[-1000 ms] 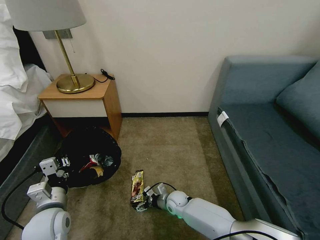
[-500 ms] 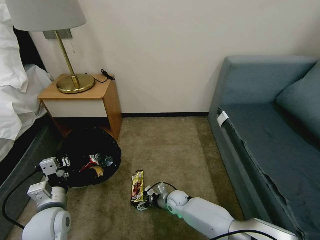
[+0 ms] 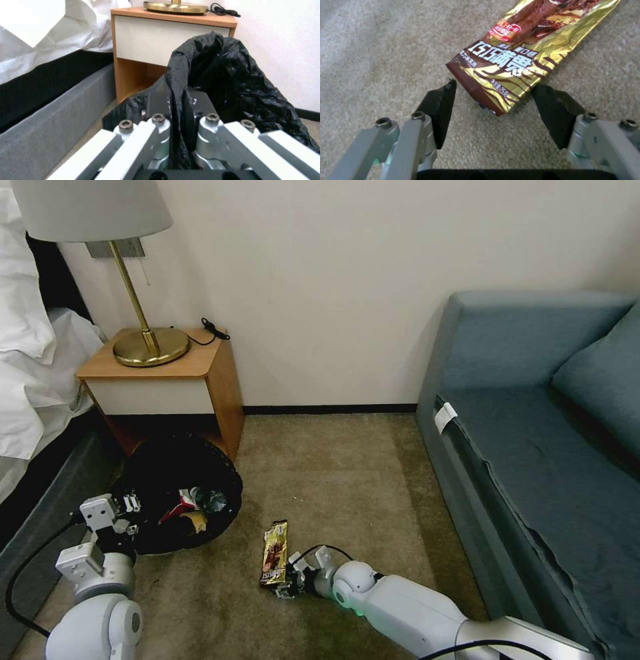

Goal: Pick up the trash bin, then pick up the garbage on the floor and place it into the trash bin.

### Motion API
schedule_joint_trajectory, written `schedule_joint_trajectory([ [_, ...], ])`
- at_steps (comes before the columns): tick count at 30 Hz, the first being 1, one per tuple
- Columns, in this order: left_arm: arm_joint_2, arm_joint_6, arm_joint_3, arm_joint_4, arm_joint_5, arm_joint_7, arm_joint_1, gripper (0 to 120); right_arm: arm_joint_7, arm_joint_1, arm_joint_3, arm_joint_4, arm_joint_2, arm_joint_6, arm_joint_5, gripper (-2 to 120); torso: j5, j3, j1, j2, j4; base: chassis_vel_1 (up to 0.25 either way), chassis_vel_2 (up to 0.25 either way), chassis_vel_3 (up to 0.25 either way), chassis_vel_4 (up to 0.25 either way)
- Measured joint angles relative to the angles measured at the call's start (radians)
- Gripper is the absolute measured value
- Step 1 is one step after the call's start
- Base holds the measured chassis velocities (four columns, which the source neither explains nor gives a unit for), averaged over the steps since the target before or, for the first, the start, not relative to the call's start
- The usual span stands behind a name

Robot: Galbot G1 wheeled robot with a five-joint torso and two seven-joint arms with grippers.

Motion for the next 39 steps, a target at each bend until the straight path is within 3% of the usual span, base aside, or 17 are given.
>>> schedule_joint_trajectory([
  [9, -0.002, -0.003, -0.001, 0.000, 0.001, 0.000, 0.001, 5, -0.005, -0.002, 0.000, -0.001, -0.001, 0.002, -0.004, 47, 0.0000, 0.000, 0.000, 0.000, 0.0000, 0.000, 0.000, 0.000, 0.000],
  [11, -0.002, -0.003, -0.001, 0.001, 0.001, 0.000, 0.002, 5, -0.007, -0.003, 0.000, -0.001, -0.001, 0.002, -0.006, 36, 0.0000, 0.000, 0.000, 0.000, 0.0000, 0.000, 0.000, 0.000, 0.000],
  [15, -0.003, -0.004, 0.000, 0.002, 0.002, 0.000, 0.002, 5, -0.010, -0.003, 0.001, -0.002, -0.001, 0.003, -0.008, 26, 0.0000, 0.000, 0.000, 0.000, 0.0000, 0.000, 0.000, 0.000, 0.000],
  [16, -0.003, -0.004, 0.000, 0.002, 0.002, 0.000, 0.001, 5, -0.012, -0.004, 0.001, -0.002, -0.001, 0.003, -0.008, 18, 0.0000, 0.000, 0.000, 0.000, 0.0000, 0.000, 0.000, 0.000, 0.000],
  [22, -0.003, -0.005, 0.000, 0.003, 0.002, 0.000, 0.001, 5, -0.018, -0.003, 0.002, -0.002, -0.003, 0.004, -0.009, 0, 0.0000, 0.000, 0.000, 0.000, 0.0000, 0.000, 0.000, 0.000, 0.000],
  [39, -0.002, -0.005, -0.001, 0.007, 0.002, 0.000, -0.005, 5, -0.023, -0.002, 0.021, 0.012, -0.020, 0.009, -0.006, 0, 0.0000, 0.000, 0.000, 0.000, 0.0000, 0.000, 0.000, 0.000, 0.000],
])
